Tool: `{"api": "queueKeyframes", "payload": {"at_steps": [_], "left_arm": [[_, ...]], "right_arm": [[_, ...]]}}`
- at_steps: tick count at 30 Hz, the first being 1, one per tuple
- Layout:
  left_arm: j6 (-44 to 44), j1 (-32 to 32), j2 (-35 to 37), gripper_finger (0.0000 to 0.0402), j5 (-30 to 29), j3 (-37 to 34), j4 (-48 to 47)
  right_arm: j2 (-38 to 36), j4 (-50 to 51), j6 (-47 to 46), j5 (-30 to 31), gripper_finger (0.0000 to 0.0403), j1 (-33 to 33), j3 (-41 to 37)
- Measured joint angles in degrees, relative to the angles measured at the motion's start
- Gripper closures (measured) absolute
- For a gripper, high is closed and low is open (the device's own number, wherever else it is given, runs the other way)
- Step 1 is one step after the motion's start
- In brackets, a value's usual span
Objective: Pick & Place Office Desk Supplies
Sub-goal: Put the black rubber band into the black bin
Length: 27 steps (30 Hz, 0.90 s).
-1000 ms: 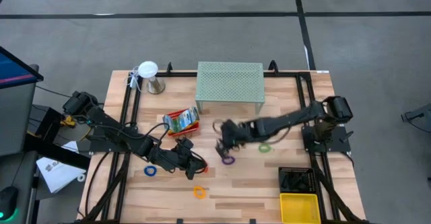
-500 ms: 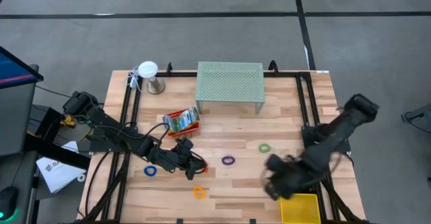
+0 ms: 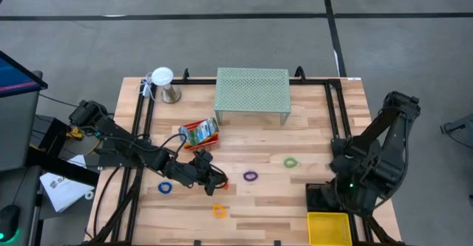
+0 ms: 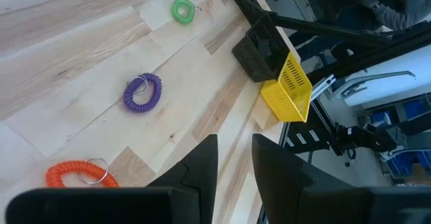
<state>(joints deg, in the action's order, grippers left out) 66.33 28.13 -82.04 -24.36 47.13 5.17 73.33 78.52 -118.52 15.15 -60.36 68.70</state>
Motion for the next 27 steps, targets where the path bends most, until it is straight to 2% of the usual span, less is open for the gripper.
{"api": "queueKeyframes", "payload": {"at_steps": [8, 12, 23, 27], "left_arm": [[-0.1, -0.3, 0.0, 0.0314, 0.1, 0.0, 0.0], [-0.1, -0.3, 0.0, 0.0314, 0.5, 0.0, 0.0], [0.1, -0.2, 0.0, 0.0314, 0.7, 0.0, 0.5], [0.1, -0.2, 0.0, 0.0314, 0.7, 0.0, 0.5]], "right_arm": [[3.1, -17.6, -0.7, -2.9, 0.0403, 0.8, -13.1], [2.8, -22.9, -1.1, -3.1, 0.0403, 1.5, -18.0], [2.7, -25.9, 0.5, -3.3, 0.0402, 1.8, -19.6], [2.7, -26.5, 2.2, -2.8, 0.0379, 1.8, -19.6]]}}
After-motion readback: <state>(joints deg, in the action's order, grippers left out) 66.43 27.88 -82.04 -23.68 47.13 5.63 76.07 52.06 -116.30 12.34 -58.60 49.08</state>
